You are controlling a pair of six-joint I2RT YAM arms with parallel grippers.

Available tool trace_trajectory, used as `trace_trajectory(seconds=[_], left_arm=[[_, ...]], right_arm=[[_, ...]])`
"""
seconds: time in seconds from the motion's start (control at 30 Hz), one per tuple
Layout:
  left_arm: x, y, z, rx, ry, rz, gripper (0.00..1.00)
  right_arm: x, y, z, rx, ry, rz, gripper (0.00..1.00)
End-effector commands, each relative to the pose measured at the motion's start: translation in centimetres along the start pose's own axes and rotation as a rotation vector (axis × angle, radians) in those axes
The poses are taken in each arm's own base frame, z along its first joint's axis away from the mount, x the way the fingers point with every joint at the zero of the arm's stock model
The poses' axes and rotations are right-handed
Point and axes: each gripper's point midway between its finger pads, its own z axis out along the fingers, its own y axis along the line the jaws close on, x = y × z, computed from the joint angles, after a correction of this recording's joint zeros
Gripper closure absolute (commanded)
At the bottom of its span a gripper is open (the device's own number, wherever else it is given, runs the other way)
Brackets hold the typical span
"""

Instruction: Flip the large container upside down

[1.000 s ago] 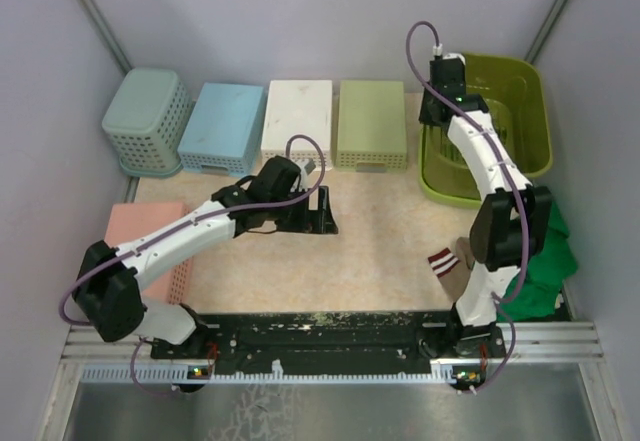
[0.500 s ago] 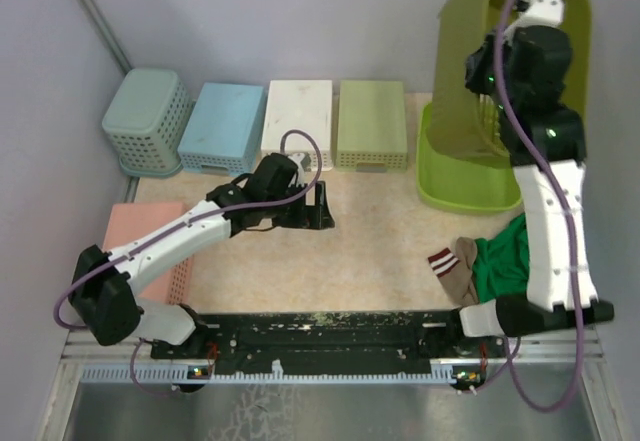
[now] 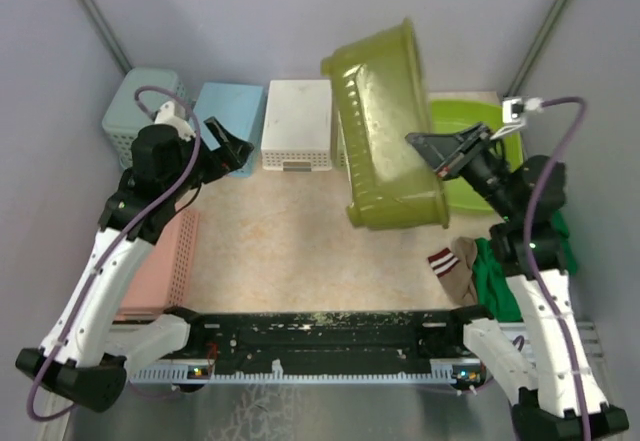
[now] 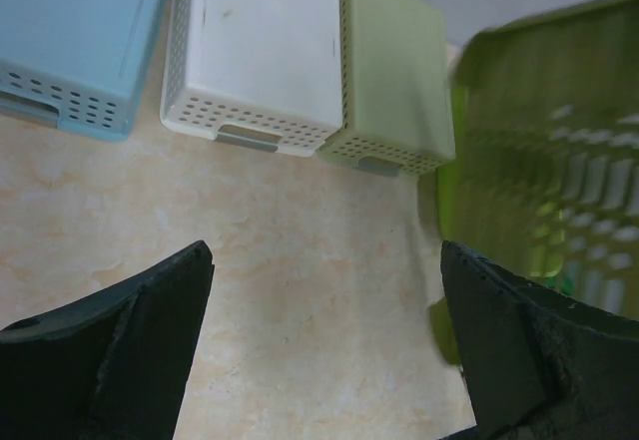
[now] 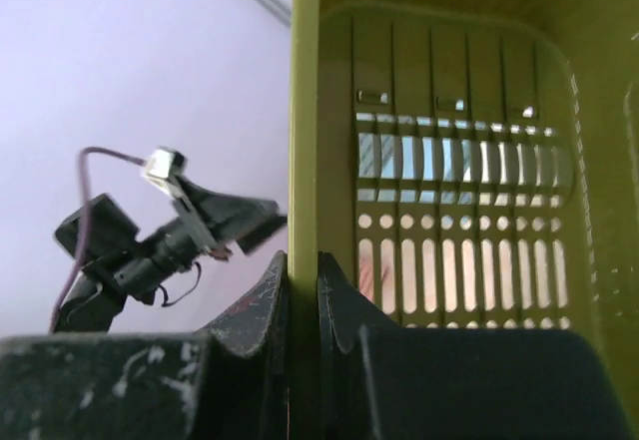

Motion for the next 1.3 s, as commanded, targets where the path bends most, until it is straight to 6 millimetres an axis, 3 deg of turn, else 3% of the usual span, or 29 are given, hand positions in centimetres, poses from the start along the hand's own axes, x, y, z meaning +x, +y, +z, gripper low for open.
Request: trace_trajectory(seconds=[0.0,0.23,0.33,0.5,0.63,0.87,1.07,1.27], left_arm=[[-2.5,0.0,-2.7,-0.029,-0.113,-0.069,0.00],[-5.7,-1.2,-5.9,0.020,-0.249,-0.129,0.00],[-6.8,-1.8,-7.0,0.037,-0.283,-0.129,0.00],[-7.9,-2.0,-8.0,0.031,-0.307,-0.111,0.00],[-8.2,-1.9,-8.6,0.022,-0.318,-0.105,0.00],[-7.0,-1.5,-8.3,0.021,-0.287,-0.107,0.00],[-6.3,-1.6,-7.0,0.032,-0.259,-0.104,0.00],[-5.8,-1.9,-5.9,0.054,-0.241,-0.098,0.00]], right_arm=[[1.3,5.7,-1.2,-0.317,0.018,0.233,1.00],[7.4,4.9,0.2,-0.287,0.073,0.503,1.00],[10.1,5.4,1.0,-0.315,0.125,0.647,1.00],[12.2,6.8,2.4,-0.333,0.113,0.788,1.00],[13.5,6.0,3.8,-0.315,0.090,0.931,1.00],[16.8,-0.1,3.4,-0.182,0.016,1.115,1.00],[18.2,-5.2,0.3,-0.043,-0.080,1.180,1.00],[23.0,-10.2,-3.6,0.176,-0.008,1.140,1.00]])
